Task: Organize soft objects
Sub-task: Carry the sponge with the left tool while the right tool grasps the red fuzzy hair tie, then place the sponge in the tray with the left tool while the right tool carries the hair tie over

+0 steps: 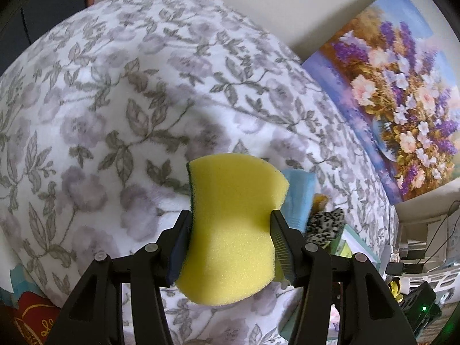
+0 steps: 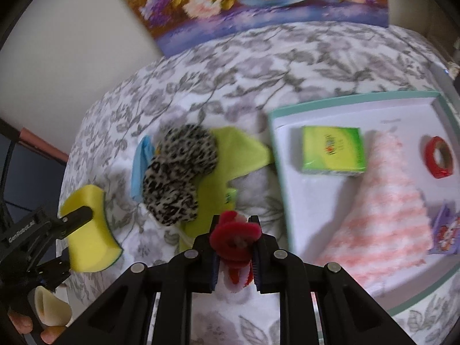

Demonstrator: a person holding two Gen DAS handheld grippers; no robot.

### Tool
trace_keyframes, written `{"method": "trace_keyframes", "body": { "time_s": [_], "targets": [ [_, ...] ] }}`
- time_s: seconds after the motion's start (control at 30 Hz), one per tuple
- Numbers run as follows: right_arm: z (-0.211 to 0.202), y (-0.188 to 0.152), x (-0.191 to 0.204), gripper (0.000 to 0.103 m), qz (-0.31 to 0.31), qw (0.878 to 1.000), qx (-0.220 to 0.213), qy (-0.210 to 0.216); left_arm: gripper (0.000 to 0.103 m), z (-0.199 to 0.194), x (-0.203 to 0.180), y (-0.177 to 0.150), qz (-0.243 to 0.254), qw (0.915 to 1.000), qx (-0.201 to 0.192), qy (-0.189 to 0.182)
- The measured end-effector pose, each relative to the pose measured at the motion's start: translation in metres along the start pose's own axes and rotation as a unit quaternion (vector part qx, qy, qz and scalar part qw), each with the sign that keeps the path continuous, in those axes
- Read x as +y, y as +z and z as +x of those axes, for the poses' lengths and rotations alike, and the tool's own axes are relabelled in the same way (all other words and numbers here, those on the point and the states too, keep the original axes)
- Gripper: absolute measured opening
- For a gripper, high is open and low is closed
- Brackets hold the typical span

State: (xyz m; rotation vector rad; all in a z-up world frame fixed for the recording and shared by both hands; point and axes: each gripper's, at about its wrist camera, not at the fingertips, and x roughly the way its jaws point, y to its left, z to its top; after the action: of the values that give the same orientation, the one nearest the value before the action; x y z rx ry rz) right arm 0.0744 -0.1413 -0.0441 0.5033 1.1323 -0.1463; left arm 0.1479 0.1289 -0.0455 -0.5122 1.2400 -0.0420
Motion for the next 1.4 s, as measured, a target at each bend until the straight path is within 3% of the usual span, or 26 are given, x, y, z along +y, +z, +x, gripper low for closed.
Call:
{"method": "trace_keyframes", "body": {
  "time_s": [0.2,0.47,0.57,0.7,0.9,1.17,1.4],
  "targets": [
    [-0.022,0.006,-0.030,0.019,0.026,0.999,-0.020,-0.018,0.056,-0.013,-0.027,-0.007,0.032,0.9992,-0.022,-0.008],
    [-0.052,0.016,-0.090,0.019,0.080,0.994,-0.051,-0.052,0.056,-0.022,-0.081,-0.033,0.112,0.9930,-0.035,-0.007],
    [-0.056,0.020,-0.114,0.019,0.105,0.991,-0.056,-0.059,0.056,-0.018,-0.108,-0.047,0.155,0.9874,-0.029,0.008],
    [-0.060,0.022,-0.139,0.019,0.131,0.987,-0.061,-0.068,0.056,-0.013,-0.145,-0.056,0.189,0.9820,-0.012,0.002],
    [-0.074,0.025,-0.180,0.019,0.166,0.979,-0.081,-0.090,0.057,0.008,-0.205,-0.093,0.271,0.9626,0.002,-0.013],
    [-0.092,0.027,-0.231,0.019,0.192,0.968,-0.098,-0.126,0.057,0.044,-0.250,-0.138,0.343,0.9384,0.027,-0.027],
    [-0.093,0.019,-0.252,0.019,0.207,0.965,-0.091,-0.131,0.057,0.059,-0.255,-0.149,0.351,0.9352,0.040,-0.022]
  ]
}}
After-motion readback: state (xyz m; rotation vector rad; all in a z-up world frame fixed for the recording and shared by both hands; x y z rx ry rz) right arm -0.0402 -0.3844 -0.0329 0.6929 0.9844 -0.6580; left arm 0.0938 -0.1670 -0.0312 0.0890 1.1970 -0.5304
